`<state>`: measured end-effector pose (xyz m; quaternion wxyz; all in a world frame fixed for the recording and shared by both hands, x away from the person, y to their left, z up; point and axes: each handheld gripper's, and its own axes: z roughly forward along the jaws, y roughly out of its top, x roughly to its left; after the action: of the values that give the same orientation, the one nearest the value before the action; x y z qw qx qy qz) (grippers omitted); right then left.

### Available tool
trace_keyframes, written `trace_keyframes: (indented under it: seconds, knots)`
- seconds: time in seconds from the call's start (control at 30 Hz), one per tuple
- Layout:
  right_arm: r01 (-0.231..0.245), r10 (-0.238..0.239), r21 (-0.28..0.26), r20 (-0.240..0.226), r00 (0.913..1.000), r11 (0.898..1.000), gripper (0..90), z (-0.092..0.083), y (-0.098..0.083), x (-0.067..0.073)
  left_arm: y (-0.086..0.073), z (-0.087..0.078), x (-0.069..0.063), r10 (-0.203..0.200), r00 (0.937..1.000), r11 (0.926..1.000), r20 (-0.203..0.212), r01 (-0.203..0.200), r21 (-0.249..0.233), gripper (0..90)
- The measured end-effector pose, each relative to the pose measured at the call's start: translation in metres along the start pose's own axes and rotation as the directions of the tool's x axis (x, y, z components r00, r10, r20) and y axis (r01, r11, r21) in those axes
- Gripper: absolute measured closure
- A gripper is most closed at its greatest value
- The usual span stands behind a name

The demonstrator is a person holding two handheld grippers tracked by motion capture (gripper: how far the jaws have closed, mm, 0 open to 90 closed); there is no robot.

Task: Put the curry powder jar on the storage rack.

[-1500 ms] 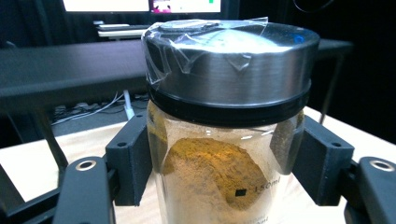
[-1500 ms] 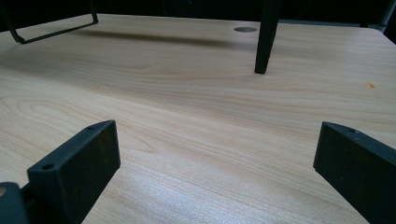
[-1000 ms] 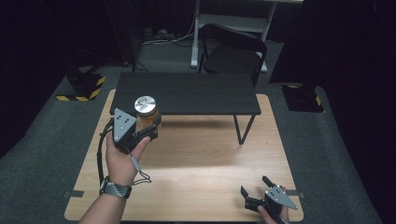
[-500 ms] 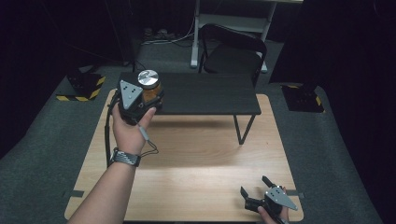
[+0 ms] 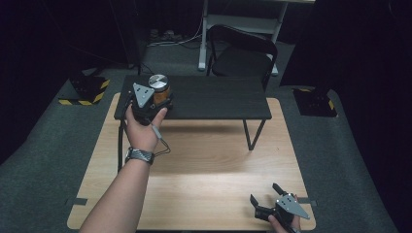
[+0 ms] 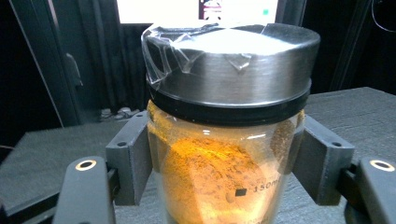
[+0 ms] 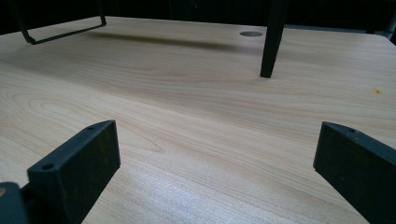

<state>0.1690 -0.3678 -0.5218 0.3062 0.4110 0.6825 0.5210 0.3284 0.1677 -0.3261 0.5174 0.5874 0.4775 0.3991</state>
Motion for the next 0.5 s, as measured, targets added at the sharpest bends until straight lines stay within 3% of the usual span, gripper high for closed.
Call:
trace_keyframes:
  seconds: [0.5]
  knots:
    - [0.001, -0.001, -0.002, -0.001, 1.0000, 1.000, 0.2, 0.0000, -0.0004, -0.0001, -0.0063, 0.0040, -0.0031, 0.014, 0.9999, 0.9997, -0.005, -0.014, -0.022, 30.3]
